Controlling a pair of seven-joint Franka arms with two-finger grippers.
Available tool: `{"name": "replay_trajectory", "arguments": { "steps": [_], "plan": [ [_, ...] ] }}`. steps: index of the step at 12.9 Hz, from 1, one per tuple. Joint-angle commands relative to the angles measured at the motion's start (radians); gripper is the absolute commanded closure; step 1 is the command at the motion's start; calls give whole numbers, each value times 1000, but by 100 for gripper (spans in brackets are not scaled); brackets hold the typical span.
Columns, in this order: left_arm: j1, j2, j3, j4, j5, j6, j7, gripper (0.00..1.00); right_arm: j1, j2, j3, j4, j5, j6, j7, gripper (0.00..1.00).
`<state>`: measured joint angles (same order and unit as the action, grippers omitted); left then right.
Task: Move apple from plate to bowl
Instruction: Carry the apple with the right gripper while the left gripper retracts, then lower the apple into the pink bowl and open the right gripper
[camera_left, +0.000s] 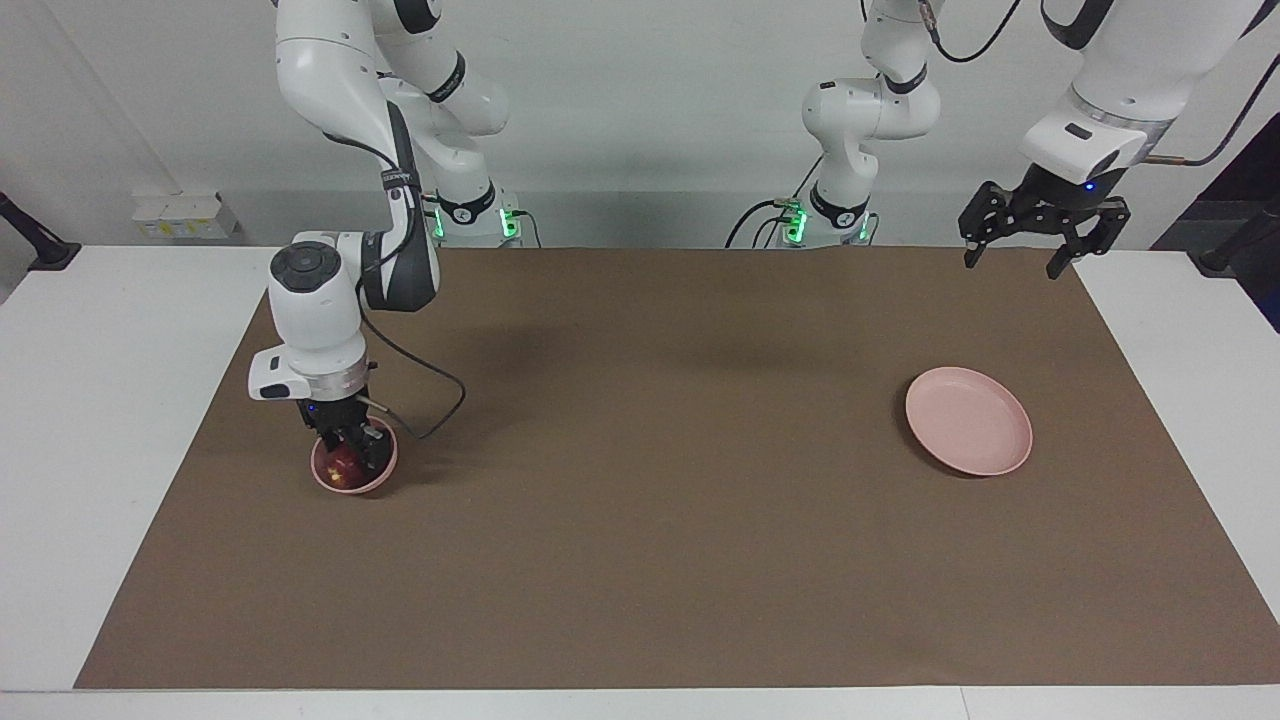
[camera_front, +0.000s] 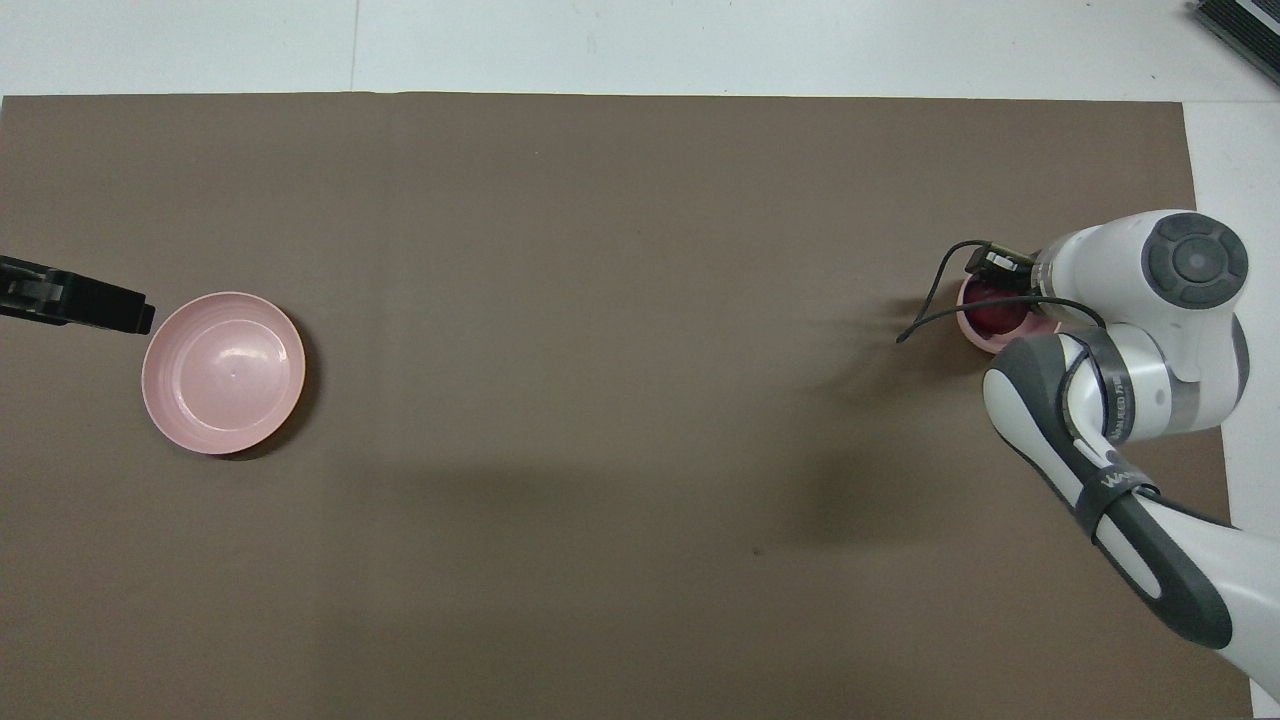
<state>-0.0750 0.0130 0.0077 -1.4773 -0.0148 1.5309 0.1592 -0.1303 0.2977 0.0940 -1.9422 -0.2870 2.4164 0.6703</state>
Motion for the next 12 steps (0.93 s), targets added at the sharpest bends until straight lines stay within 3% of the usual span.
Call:
{"name": "replay_trajectory", "arguments": {
  "steps": [1, 6, 10, 12],
  "plan": [
    [-45, 4, 84, 20, -30, -23, 14, 0, 6, -76, 15, 29, 53, -144, -56, 0],
    [-39, -1, 95, 17, -28, -78, 11, 0, -9, -215, 32, 167, 179, -517, -478, 0],
    [-37, -13, 100, 12, -25, -95, 3, 0, -9, -330, 26, 230, 203, -753, -590, 0],
    [-37, -13, 100, 12, -27, -94, 5, 0, -9, -348, 26, 284, 233, -853, -598, 0]
  ]
}}
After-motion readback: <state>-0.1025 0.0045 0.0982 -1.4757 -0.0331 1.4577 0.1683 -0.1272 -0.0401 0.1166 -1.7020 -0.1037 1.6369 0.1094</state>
